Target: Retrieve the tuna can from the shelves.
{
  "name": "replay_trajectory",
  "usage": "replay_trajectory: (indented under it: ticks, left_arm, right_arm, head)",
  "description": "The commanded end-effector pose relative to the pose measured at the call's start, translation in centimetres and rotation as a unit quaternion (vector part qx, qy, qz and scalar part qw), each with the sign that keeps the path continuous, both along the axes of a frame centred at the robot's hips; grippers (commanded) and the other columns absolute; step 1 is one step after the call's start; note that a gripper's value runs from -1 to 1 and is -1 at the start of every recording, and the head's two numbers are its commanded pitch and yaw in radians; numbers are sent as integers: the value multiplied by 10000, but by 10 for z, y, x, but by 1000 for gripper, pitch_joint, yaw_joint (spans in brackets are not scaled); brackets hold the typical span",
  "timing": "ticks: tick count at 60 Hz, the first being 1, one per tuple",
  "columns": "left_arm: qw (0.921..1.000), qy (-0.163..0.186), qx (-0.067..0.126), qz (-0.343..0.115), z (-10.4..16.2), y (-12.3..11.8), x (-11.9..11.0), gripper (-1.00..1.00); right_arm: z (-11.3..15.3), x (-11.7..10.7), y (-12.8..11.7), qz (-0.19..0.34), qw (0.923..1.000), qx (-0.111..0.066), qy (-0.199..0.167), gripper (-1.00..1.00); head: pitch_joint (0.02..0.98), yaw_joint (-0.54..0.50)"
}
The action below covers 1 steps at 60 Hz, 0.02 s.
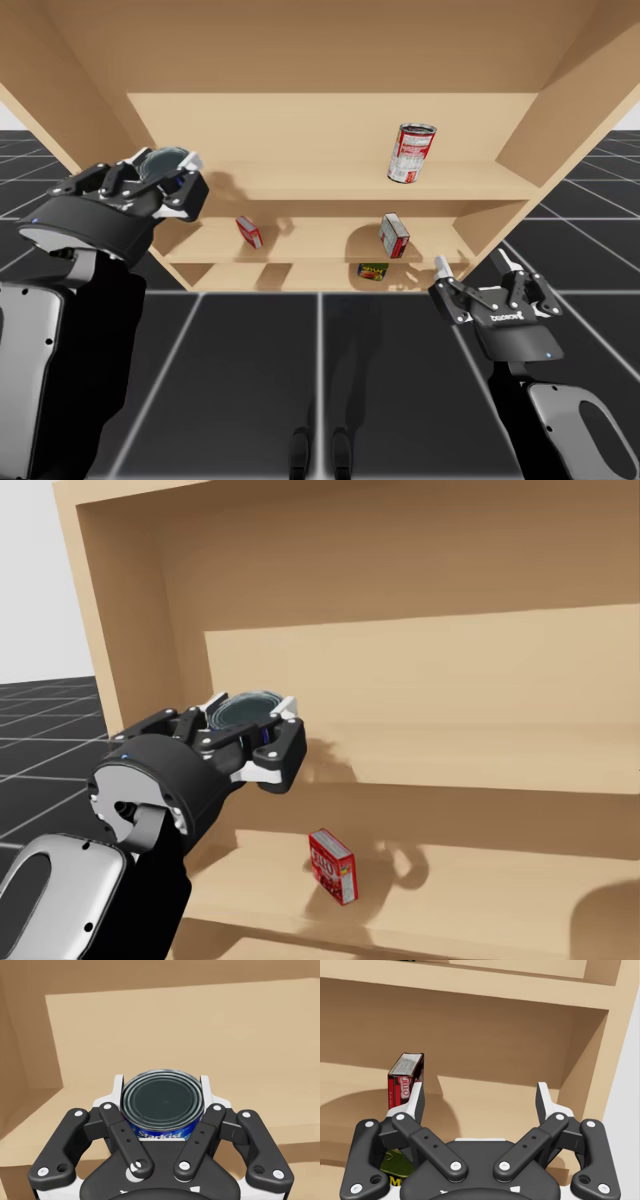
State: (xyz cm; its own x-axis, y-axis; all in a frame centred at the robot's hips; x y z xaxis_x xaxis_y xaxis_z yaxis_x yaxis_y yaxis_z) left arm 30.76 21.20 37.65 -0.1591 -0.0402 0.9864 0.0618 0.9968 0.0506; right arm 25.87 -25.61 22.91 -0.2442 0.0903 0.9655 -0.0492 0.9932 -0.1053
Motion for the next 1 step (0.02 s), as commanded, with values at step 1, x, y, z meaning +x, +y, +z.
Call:
replay_trajectory:
  ticks: [1]
  left_arm:
    - [9942,832,227,-648,-1,-10,-36,1000]
  right_arm:
    - [-1,0,0,-5,10000,-5,2,-1000]
  head:
    - [295,304]
